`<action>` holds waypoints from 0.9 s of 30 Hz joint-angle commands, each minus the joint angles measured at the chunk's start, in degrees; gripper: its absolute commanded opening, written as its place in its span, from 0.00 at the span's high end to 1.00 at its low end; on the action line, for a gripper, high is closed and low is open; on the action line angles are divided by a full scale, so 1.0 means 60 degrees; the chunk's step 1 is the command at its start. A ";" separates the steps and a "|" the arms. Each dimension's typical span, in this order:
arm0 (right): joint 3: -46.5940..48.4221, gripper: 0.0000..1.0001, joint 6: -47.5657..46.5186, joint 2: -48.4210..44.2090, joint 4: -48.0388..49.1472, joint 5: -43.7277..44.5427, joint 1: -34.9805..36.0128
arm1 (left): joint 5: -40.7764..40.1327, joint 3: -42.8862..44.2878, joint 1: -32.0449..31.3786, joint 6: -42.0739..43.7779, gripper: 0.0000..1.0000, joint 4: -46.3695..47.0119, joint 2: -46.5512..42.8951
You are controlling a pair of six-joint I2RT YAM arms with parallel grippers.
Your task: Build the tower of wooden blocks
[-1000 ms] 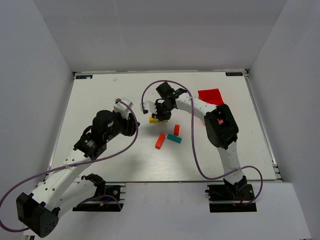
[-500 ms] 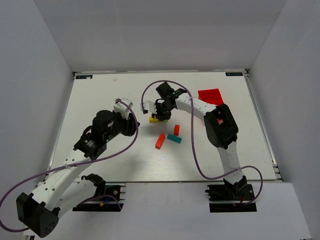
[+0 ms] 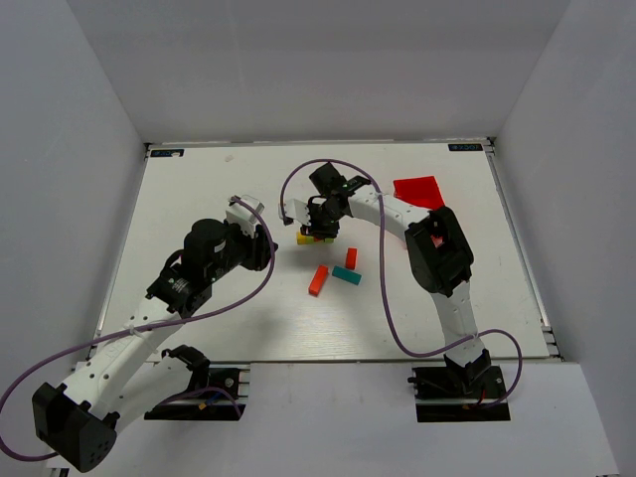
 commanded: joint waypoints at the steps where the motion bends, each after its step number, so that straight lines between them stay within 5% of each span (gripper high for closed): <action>1: 0.0269 0.58 0.0081 0.0096 0.0164 0.0042 0.0041 | -0.0001 0.0079 0.0052 0.0001 0.45 0.0105 -0.0204; 27: 0.0123 0.38 0.0169 -0.0035 0.0325 -0.0016 0.0041 | -0.0001 0.0079 0.0052 0.0001 0.45 0.0105 -0.0204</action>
